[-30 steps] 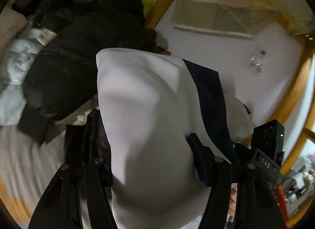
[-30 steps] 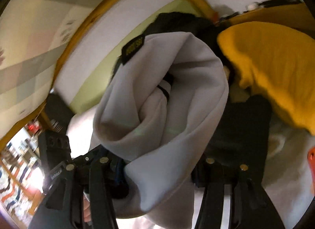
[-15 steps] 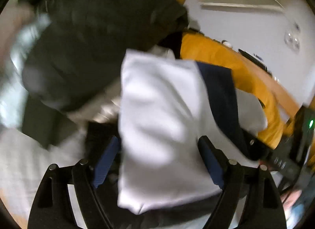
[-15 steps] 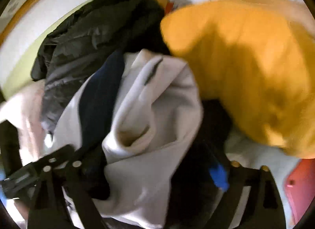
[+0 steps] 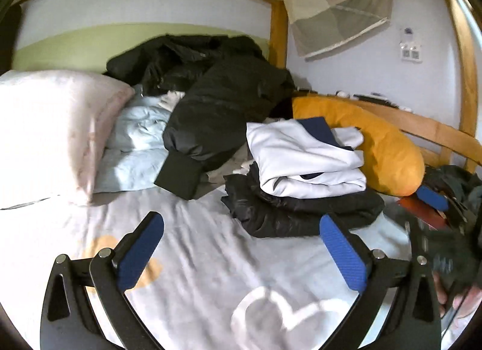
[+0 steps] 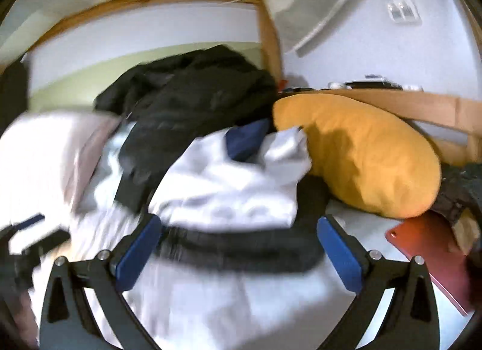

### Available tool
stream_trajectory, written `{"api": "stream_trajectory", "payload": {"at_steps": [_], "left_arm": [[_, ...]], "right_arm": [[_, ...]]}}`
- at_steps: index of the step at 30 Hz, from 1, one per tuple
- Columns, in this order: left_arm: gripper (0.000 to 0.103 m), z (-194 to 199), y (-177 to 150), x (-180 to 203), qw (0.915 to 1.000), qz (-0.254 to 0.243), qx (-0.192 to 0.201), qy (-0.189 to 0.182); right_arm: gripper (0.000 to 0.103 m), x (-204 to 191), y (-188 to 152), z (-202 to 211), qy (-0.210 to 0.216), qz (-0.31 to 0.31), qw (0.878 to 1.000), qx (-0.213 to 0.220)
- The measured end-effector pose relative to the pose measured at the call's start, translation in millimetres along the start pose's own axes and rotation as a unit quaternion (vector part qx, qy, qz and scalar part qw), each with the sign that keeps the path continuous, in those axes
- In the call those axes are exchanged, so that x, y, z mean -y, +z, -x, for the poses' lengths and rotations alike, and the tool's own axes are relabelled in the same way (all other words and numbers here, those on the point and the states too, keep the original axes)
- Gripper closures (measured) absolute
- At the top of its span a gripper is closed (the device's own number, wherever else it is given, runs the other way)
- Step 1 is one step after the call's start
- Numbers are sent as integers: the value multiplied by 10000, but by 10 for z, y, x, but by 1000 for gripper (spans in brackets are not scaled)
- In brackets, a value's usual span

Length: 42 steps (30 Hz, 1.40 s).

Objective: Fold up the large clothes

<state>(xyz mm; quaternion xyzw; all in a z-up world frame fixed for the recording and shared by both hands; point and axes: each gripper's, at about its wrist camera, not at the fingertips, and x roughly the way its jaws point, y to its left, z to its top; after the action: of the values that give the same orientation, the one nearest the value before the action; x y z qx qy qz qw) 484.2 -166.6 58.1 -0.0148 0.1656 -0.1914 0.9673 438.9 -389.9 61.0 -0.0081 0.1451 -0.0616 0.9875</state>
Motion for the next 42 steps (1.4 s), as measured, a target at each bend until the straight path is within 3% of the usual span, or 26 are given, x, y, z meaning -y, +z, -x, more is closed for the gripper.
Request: {"api": "stream_trajectory", "payload": {"at_steps": [3, 5, 7, 11, 34, 42], "left_arm": [[0, 82, -116, -48, 9993, 171, 299, 150], [0, 127, -276, -27, 9985, 123, 447, 280], [0, 88, -436, 49, 9973, -208, 455, 534], [0, 91, -436, 68, 9965, -259, 486, 634], [0, 53, -442, 70, 9968, -293, 405, 620], [0, 28, -451, 63, 9970, -298, 344, 624]], "right_arm": [[0, -172, -140, 264, -424, 531, 9952, 701], [0, -244, -151, 291, -492, 695, 9920, 930], [0, -266, -201, 271, -549, 763, 9913, 922], [0, -299, -188, 249, -472, 873, 9914, 849], [0, -209, -207, 149, -529, 546, 9965, 340], [0, -212, -208, 151, -525, 602, 9962, 356]]}}
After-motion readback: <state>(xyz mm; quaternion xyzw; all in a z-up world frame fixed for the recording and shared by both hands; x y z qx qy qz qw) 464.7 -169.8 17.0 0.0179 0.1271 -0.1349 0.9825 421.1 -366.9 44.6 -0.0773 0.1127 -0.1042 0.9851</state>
